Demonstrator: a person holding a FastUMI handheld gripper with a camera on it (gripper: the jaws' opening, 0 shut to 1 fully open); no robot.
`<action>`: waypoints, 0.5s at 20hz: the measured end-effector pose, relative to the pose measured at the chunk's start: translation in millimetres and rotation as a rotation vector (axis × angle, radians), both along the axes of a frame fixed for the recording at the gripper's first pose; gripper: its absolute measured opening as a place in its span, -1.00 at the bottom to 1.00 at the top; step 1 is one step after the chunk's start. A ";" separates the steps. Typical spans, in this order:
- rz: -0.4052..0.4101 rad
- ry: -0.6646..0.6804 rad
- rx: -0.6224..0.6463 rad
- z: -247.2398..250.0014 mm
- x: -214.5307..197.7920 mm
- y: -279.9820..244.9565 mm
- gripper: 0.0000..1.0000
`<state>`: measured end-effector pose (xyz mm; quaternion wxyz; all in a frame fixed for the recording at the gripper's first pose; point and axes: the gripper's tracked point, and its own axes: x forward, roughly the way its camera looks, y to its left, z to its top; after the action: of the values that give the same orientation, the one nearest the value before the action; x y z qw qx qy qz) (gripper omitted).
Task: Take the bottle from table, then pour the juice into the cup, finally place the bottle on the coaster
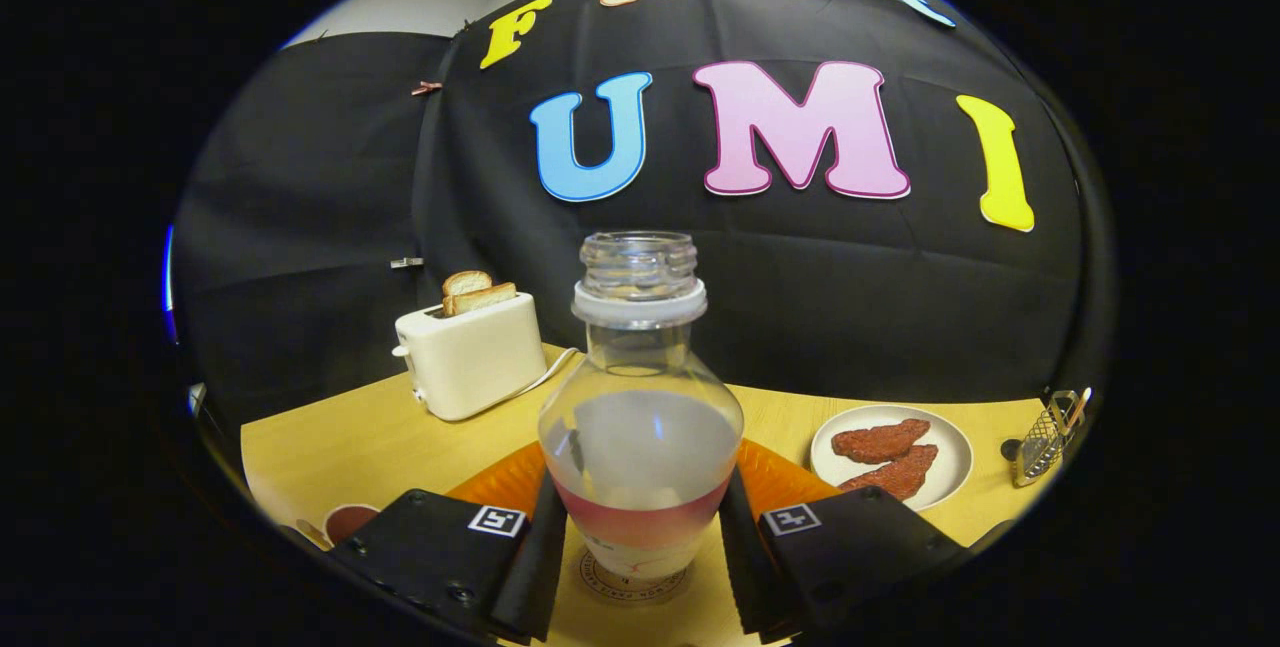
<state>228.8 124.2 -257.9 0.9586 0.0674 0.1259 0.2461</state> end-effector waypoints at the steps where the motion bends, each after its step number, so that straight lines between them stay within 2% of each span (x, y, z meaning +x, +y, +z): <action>1: 0.010 -0.002 -0.009 -8.1 -0.9 4.6 0.43; 10: -0.004 0.034 -0.042 -47.6 -10.6 8.9 0.48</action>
<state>218.2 133.1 -305.5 0.9581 0.0519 0.1470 0.2404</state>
